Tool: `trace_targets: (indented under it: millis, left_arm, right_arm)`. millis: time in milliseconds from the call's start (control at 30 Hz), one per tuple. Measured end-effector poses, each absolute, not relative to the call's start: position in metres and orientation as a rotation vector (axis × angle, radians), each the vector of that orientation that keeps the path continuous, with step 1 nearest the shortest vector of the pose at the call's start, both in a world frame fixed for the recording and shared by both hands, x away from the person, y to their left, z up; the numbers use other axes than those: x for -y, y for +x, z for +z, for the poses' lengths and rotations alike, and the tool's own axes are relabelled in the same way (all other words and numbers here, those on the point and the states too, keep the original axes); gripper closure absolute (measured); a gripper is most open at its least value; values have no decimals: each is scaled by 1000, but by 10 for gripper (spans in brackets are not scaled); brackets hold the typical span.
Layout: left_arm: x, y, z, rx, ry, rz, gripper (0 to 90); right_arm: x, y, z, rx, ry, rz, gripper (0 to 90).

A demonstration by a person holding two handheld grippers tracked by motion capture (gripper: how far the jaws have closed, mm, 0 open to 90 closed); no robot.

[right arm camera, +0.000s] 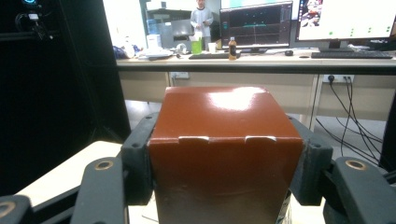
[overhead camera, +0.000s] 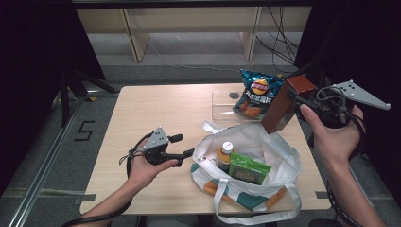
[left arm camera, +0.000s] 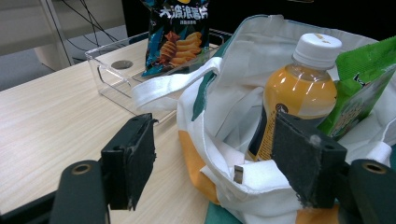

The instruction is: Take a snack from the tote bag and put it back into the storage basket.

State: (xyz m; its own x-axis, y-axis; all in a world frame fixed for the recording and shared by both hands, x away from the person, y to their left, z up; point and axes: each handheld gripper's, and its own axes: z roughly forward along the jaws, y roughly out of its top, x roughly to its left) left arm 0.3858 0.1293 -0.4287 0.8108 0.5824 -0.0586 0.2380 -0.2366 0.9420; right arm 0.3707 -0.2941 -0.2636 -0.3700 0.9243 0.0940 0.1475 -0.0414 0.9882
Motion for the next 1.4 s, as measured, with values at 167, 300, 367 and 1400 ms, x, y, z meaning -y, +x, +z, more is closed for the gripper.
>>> trace_targets:
  millis: [167,300,367,1400]
  left_arm:
    - [-129,386,-429,-628,1816,364,298]
    - [-129,386,-429,-628,1817,364,298]
    - [-130,386,-429,-629,1817,364,298]
    - [-130,387,-430,-632,1815,361,297]
  right_arm:
    - [295,376,-261,-1549,1143,1476,393]
    - [295,378,-260,-1548,1157,1478,393]
    - [296,380,-260,-1545,1160,1472,393]
    - [297,411,-265,-1527,1181,1408,393]
